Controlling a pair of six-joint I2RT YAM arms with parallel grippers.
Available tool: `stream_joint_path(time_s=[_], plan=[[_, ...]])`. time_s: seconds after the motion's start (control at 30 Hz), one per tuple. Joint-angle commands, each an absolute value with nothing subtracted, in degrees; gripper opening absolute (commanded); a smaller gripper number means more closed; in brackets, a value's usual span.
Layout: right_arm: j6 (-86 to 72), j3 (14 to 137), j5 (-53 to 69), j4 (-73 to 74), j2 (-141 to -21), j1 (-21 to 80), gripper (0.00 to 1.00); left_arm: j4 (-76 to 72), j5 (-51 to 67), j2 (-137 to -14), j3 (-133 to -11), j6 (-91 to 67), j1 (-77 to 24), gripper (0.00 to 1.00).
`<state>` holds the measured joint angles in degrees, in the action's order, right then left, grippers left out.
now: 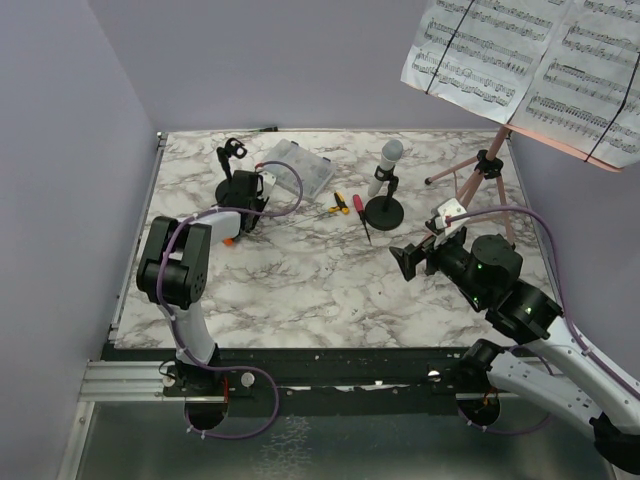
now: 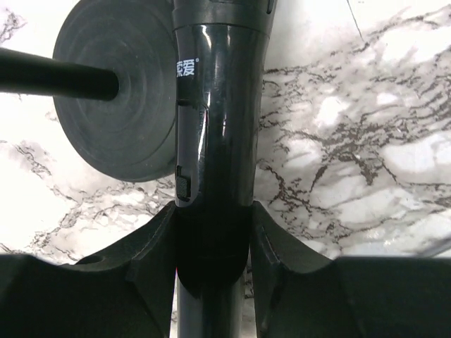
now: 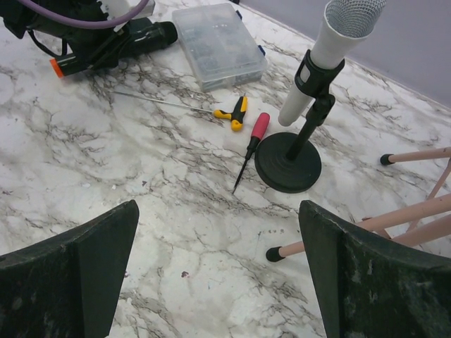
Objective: Pack up the instrument practice props
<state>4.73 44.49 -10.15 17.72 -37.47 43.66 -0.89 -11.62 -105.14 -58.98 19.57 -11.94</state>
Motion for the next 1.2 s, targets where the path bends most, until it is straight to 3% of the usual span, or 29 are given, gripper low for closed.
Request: stream_joint_path(time_s=[0.0,0.23,0.33,0.83,1.17], plan=[[5.41,43.76,-12.39,17.8,-37.22,43.86,1.0,-0.97,-15.09,-107.61,-61.09,20.0,-10.99,0.4],[6.02,44.04,-12.1,17.04,-38.53,43.86,1.0,-0.63,-13.36,-106.22,-61.05,18.6,-10.9,0.73],[6.21,44.1,-11.81,16.56,-38.83,43.86,1.0,-0.23,-12.54,-105.02,-60.76,17.72,-10.9,0.98],[2.82,42.99,-12.38,14.91,-40.17,43.9,1.0,6.78,-7.04,-91.67,-58.34,9.01,-10.9,0.99],[2.65,40.6,-11.96,9.87,-39.99,43.86,1.0,24.75,-4.48,-81.37,-65.05,-2.27,-10.9,0.99]])
